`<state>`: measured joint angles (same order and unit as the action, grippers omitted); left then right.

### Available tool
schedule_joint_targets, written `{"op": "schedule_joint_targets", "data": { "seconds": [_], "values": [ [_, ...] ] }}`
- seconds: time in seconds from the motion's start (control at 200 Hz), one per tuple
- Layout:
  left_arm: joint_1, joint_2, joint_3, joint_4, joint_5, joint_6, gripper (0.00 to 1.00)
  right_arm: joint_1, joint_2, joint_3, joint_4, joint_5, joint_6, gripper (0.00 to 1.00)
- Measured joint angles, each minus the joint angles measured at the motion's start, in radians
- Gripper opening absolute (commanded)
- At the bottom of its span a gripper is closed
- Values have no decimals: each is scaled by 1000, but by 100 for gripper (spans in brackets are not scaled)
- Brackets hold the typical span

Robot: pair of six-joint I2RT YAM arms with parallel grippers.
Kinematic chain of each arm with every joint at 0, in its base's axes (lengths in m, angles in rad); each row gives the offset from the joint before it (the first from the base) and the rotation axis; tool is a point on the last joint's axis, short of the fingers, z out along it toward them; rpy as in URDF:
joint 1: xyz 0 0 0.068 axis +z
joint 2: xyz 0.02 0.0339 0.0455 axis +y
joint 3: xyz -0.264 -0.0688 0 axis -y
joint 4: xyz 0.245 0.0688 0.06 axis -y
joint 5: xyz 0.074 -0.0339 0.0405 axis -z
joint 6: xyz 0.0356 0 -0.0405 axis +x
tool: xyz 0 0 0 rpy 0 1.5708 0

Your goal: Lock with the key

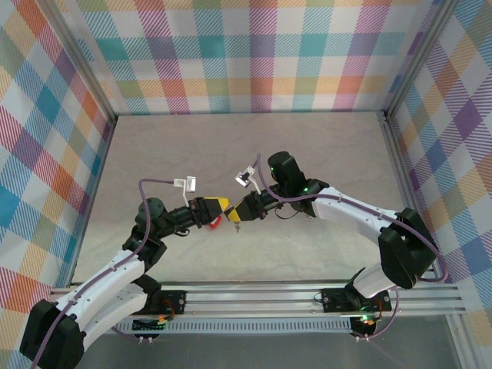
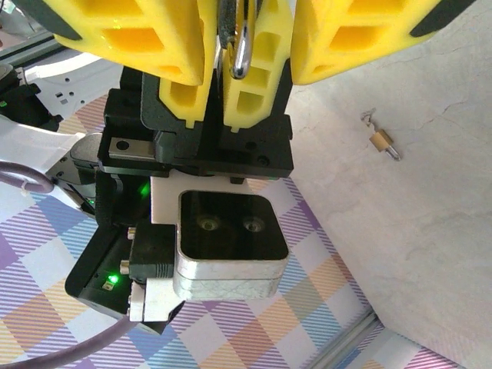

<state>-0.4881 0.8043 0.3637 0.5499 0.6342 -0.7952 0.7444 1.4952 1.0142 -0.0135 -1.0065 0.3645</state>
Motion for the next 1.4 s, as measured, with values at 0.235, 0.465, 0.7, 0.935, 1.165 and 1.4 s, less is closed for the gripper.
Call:
{"op": "schedule_joint_targets", "data": {
  "seconds": [0.235, 0.465, 0.7, 0.935, 1.165, 1.4],
  "values": [
    [1, -6, 0, 0, 0, 0, 30, 0, 0, 0, -11, -17, -15, 0],
    [2, -15, 0, -1, 1, 0, 26, 0, 0, 0, -23, -18, -16, 0],
    [3, -15, 0, -2, 1, 3, 21, 0, 0, 0, -33, -25, -23, 0],
    [3, -15, 0, -2, 1, 6, 26, 0, 0, 0, -33, -32, -23, 0],
    [3, -15, 0, -2, 5, 7, 24, 0, 0, 0, -36, -32, -23, 0],
    [3, -14, 0, 2, 13, 6, 24, 0, 0, 2, -57, -32, -23, 0]
  ]
}}
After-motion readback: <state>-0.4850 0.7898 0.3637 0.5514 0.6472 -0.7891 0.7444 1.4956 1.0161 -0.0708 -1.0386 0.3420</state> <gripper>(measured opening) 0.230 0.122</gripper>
